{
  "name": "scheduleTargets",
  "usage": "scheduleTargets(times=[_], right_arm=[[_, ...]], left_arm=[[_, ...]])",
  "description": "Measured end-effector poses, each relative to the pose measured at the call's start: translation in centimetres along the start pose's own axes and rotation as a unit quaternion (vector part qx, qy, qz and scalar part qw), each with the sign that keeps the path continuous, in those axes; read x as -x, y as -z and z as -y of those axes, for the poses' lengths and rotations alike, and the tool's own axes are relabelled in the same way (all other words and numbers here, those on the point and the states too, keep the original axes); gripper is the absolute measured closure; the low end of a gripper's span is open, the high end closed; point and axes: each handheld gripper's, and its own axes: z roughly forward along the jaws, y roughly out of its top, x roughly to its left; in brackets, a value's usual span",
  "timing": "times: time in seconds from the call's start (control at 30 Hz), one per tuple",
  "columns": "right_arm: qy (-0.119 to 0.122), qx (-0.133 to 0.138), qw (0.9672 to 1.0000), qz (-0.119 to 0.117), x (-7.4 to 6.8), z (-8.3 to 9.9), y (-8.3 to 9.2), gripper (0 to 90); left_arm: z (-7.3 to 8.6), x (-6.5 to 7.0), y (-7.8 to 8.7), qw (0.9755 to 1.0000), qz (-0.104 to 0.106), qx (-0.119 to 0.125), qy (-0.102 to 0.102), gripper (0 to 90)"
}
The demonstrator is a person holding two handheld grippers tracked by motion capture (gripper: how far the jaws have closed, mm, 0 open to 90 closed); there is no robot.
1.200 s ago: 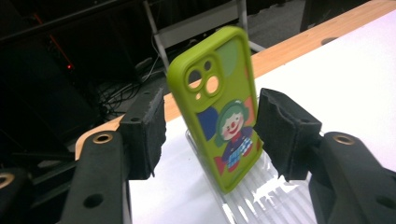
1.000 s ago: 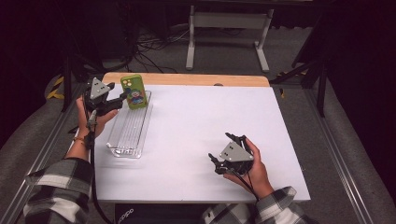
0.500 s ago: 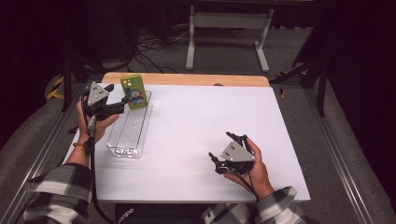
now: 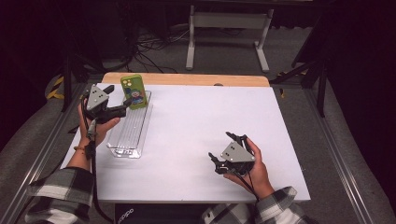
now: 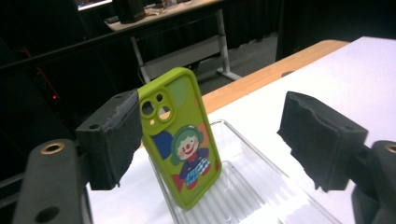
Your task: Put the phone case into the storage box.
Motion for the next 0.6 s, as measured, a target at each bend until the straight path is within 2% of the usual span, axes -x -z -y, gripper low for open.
scheduleTargets(times=[0.6], right_arm=[[-0.001, 0.006, 1.0, 0.002, 0.0, -0.1, 0.2, 13.2]], left_arm=[[-0.3, 1.1, 1.0, 0.9994, 0.014, 0.03, 0.007, 12.3]])
